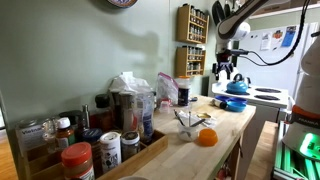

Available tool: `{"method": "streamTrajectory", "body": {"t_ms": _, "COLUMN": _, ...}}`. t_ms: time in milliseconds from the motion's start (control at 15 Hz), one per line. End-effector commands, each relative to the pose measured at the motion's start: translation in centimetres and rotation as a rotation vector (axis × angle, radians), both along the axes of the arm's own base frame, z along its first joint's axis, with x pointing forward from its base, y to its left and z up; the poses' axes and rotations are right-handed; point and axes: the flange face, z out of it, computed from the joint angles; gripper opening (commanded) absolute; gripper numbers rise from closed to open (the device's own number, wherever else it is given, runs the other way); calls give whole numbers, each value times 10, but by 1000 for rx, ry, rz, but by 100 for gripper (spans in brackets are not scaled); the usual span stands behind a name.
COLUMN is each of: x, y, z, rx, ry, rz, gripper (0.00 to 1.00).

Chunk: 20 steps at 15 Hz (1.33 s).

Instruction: Put the jar on the table upright

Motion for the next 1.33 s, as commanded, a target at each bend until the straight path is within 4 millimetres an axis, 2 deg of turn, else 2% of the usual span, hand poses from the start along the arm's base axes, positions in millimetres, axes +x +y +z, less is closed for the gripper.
{"method": "streamTrajectory", "body": {"t_ms": 0, "x": -1, "y": -9, "z": -13, "rx": 41, "ry": 2, "rz": -43, "gripper": 100}}
{"method": "streamTrajectory", "body": {"t_ms": 133, "x": 0, "y": -20, "z": -30, "rx": 81, "ry": 9, "rz": -86, "gripper": 100}}
{"method": "streamTrajectory", "body": {"t_ms": 333, "x": 3, "y": -21, "z": -32, "rx": 89, "ry": 11, "rz": -94, "gripper": 100}}
{"method": "streamTrajectory", "body": {"t_ms": 733, "x": 7, "y": -55, "z": -85, "rx": 109, "ry": -11, "rz": -128, "gripper": 100}}
{"method": "streamTrajectory", "body": {"t_ms": 1000, "x": 8, "y": -61, "z": -115, "rx": 124, "ry": -24, "rz": -146, "gripper": 100}}
{"method": "streamTrajectory", "body": {"t_ms": 1267, "x": 12, "y": -64, "z": -135, "rx": 125, "ry": -52, "rz": -126, "gripper": 100}}
